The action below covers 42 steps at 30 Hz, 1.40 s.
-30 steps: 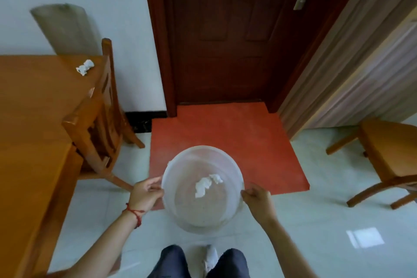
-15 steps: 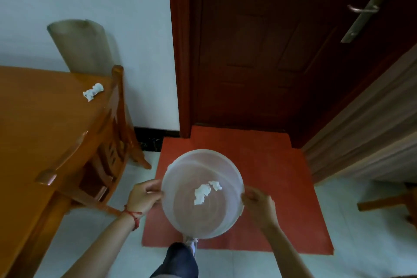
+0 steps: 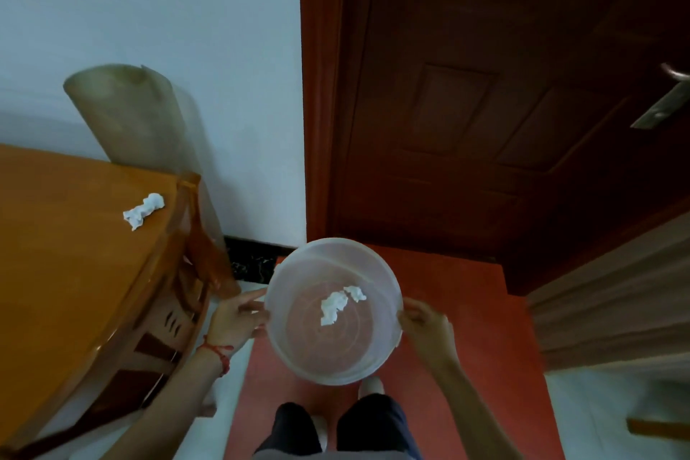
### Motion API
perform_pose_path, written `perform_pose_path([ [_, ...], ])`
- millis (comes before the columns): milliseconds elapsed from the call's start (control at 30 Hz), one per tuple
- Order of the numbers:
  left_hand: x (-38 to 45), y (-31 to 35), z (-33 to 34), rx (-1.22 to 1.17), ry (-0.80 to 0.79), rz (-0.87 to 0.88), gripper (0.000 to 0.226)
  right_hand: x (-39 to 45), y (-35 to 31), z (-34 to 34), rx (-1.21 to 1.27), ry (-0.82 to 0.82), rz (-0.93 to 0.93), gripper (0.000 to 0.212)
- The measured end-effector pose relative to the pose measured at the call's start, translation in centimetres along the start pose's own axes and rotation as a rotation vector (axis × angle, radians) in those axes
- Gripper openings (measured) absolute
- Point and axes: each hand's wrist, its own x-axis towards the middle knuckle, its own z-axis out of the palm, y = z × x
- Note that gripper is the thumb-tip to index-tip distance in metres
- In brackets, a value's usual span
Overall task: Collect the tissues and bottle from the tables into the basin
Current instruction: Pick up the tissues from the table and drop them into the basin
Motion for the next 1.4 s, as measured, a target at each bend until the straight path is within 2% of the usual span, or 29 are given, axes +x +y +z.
perform_pose_path([
  [200, 4.2, 1.9, 0.4, -0.077, 0.084, -0.075, 0.04, 8.3, -2.1, 0.2, -0.062, -0.099, -0.05, 0.026],
  [433, 7.3, 4.0, 2.2, -0.136, 0.285, -0.078, 0.044, 19.1, -5.8, 0.1, -0.087, -0.304, -0.127, 0.029],
  [667, 8.7, 5.8, 5.3, -0.309, 0.49, -0.117, 0.047, 27.1, -10.4, 0.5, -0.179, -0.483, -0.226, 0.03],
  [1033, 9.9, 4.7, 4.2, -0.448, 0.696, -0.204, 0.046, 31.9, -14.1, 6.8, -0.29, -0.655, -0.275, 0.034],
  [1400, 11.0, 4.0, 2.2, -0.549, 0.758, -0.265, 0.048, 33.2, -17.4, 11.3, -0.364, -0.711, -0.33, 0.031],
])
